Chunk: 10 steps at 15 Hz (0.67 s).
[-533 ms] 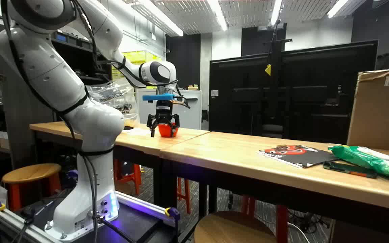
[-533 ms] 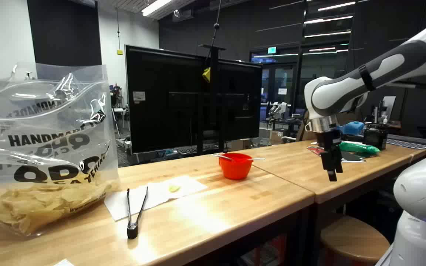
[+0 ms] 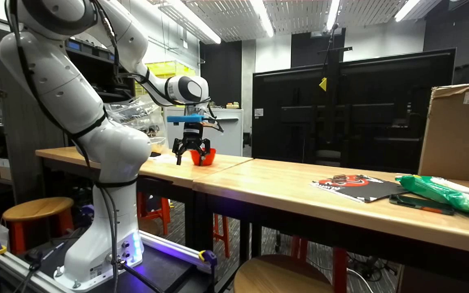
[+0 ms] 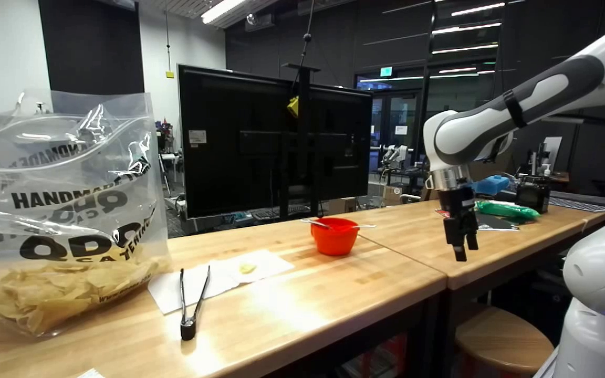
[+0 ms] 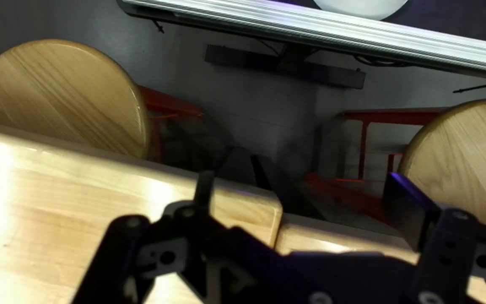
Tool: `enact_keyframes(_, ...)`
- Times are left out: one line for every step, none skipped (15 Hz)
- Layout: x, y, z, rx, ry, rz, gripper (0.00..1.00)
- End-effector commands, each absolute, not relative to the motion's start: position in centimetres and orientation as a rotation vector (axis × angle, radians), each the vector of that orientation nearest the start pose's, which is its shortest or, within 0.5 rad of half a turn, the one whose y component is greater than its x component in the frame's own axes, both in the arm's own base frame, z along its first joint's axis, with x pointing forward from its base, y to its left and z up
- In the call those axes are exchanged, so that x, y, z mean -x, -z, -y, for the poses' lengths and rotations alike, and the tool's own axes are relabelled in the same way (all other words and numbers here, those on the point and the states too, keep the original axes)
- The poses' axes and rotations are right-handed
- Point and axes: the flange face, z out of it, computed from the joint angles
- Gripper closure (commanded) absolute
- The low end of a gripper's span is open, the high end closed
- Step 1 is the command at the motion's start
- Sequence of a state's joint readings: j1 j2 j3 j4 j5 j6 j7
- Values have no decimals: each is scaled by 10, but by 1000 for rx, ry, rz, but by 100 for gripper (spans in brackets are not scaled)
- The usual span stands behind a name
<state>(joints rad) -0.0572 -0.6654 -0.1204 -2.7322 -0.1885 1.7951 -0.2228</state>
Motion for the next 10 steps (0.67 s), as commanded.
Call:
enact_keyframes(-308, -396, 40, 3157, -489, 136, 0)
enact_keyframes(-312, -397, 32, 3167, -482, 118, 0)
enact_keyframes(-315, -399, 25, 3186, -472, 104, 0)
enact_keyframes(-319, -400, 19, 3213, -453, 89, 0)
enact_keyframes(-324, -402, 14, 3245, -413, 78, 0)
enact_keyframes(-330, -402, 10, 3260, -362, 69, 0)
enact_keyframes(-336, -403, 8, 3262, -313, 63, 0)
enact_keyframes(-342, -402, 5, 3265, -247, 62, 0)
enact_keyframes(-348, -401, 4, 3261, -176, 60, 0)
enact_keyframes(-352, -400, 3, 3257, -114, 56, 0)
